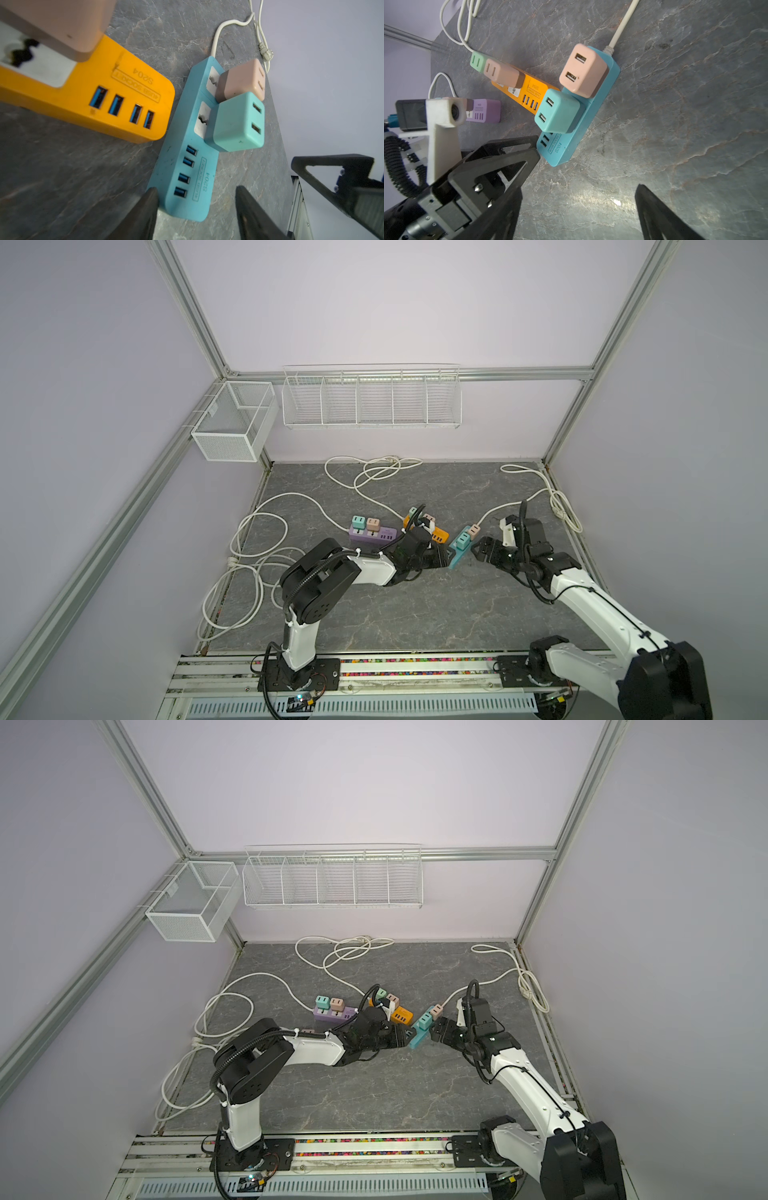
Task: Pull the plug off the socket
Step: 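Grasp the mint adapter with left gripper, hold teal strip with right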
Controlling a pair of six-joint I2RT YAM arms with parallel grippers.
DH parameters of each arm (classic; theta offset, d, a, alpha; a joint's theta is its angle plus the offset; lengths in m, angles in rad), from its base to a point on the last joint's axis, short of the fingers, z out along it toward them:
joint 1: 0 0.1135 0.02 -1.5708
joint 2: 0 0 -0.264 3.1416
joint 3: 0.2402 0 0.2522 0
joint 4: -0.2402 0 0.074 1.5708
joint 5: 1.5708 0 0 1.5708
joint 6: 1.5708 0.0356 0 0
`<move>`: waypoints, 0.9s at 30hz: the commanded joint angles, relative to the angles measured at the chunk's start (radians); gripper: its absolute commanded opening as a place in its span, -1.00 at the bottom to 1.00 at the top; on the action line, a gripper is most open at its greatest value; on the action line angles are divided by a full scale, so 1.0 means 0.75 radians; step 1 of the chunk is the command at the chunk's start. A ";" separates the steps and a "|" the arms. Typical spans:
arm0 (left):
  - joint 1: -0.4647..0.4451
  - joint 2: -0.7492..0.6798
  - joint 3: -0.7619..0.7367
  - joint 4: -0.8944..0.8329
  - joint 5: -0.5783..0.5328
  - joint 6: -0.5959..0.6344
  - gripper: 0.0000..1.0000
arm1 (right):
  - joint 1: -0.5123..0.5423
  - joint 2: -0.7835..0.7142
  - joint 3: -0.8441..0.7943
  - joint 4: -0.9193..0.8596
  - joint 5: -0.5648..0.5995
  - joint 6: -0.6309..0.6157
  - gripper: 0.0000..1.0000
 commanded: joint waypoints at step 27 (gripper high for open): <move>-0.150 0.063 0.161 -0.108 -0.189 -0.108 -0.12 | -0.005 0.155 0.264 -0.341 0.185 -0.205 0.76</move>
